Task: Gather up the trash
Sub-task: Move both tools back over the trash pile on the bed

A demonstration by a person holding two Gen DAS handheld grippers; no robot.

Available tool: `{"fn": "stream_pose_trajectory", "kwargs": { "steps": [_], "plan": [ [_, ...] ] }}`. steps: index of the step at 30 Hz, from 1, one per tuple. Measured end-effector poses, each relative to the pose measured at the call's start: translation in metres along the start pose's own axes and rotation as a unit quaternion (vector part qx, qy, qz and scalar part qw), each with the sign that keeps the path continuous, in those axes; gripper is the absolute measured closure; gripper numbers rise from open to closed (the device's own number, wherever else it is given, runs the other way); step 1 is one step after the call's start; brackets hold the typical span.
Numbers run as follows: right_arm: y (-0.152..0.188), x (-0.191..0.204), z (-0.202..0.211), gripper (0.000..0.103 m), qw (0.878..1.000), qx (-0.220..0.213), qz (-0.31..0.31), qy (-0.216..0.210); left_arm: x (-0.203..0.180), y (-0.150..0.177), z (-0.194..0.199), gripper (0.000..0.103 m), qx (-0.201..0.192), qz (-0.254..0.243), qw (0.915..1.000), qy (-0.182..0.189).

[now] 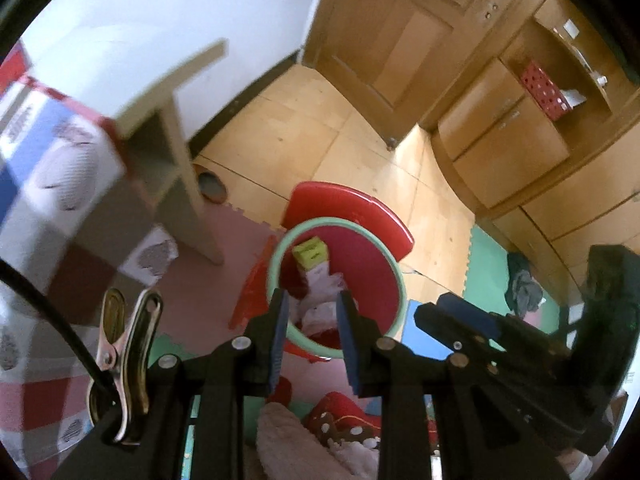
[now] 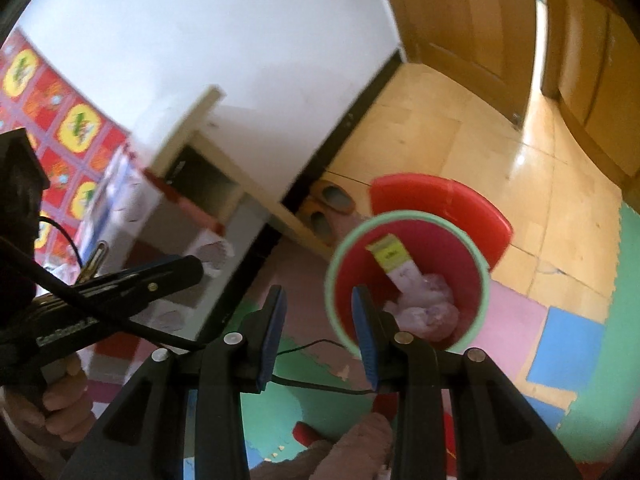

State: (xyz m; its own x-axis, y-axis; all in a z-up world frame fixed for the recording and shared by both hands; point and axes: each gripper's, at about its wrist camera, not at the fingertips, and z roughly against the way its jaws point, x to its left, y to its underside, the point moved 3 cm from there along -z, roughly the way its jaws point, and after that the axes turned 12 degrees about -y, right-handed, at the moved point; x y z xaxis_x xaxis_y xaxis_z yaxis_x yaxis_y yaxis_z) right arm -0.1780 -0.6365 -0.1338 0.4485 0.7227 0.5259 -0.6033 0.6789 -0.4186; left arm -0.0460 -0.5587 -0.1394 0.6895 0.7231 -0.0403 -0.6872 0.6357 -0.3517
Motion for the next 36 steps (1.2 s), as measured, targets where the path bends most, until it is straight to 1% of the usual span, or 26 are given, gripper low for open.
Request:
{"fn": "stream_pose_trajectory", "kwargs": {
  "steps": [4,8,14,21,27,30,36],
  "plan": [
    [-0.001,0.040,0.002,0.068,0.999,-0.004,0.029,-0.021,0.029,0.003,0.032,0.078,-0.029,0.017,0.9994,-0.003],
    [0.002,0.077,-0.004,0.068,0.998,0.002,0.056,-0.033,0.060,0.008,0.060,0.078,-0.047,0.038,0.9981,-0.012],
    [0.014,0.139,-0.014,0.068,0.994,0.012,0.095,-0.058,0.108,0.021,0.093,0.077,-0.060,0.069,0.9953,-0.030],
    [0.027,0.207,-0.027,0.068,0.986,0.022,0.138,-0.087,0.170,0.041,0.131,0.077,-0.078,0.104,0.9896,-0.061],
    [0.045,0.262,-0.040,0.068,0.979,0.034,0.170,-0.107,0.220,0.064,0.153,0.076,-0.087,0.131,0.9835,-0.088],
    [0.053,0.281,-0.048,0.068,0.976,0.039,0.178,-0.115,0.247,0.078,0.162,0.076,-0.089,0.147,0.9804,-0.096],
    [0.075,0.321,-0.062,0.068,0.971,0.052,0.196,-0.131,0.290,0.102,0.177,0.076,-0.088,0.174,0.9743,-0.112]
  ]
}}
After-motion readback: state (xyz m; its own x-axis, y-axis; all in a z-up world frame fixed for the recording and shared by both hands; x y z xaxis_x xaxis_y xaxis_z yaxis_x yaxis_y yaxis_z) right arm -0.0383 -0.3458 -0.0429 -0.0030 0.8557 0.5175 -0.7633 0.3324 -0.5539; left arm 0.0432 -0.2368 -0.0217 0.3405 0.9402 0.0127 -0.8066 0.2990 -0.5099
